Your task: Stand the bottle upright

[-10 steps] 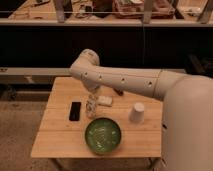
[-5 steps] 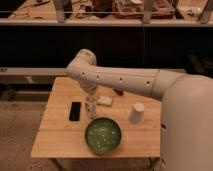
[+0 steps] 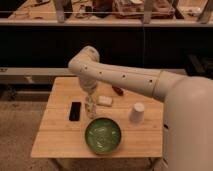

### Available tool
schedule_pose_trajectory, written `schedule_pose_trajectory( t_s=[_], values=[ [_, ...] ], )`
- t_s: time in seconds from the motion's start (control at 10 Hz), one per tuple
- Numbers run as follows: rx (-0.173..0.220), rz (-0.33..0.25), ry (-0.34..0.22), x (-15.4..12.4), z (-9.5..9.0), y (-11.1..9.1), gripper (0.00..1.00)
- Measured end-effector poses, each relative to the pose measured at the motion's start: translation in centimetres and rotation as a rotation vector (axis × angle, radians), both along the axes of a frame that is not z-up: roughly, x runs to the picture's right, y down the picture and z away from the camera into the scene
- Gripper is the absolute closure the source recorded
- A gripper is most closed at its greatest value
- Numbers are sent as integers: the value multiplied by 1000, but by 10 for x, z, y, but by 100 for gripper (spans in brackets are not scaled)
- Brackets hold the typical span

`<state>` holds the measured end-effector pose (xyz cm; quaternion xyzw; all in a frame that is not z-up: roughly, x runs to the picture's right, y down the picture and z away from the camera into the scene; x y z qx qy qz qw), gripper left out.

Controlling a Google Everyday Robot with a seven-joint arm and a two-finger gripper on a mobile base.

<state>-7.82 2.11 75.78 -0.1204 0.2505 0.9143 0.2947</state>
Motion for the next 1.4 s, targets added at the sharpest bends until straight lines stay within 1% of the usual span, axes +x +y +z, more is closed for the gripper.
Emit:
schedule_pose_trajectory(
  t_s=[0.1, 0.3, 0.5, 0.6, 1.4],
  values=[
    [-37, 52, -30, 0, -1, -1, 40],
    [-140, 200, -113, 9, -4, -6, 40],
    [-202, 288, -163, 24, -4, -12, 40],
    [-206, 304, -180, 21, -8, -18, 40],
    [-209, 302, -183, 18, -8, -17, 40]
  ],
)
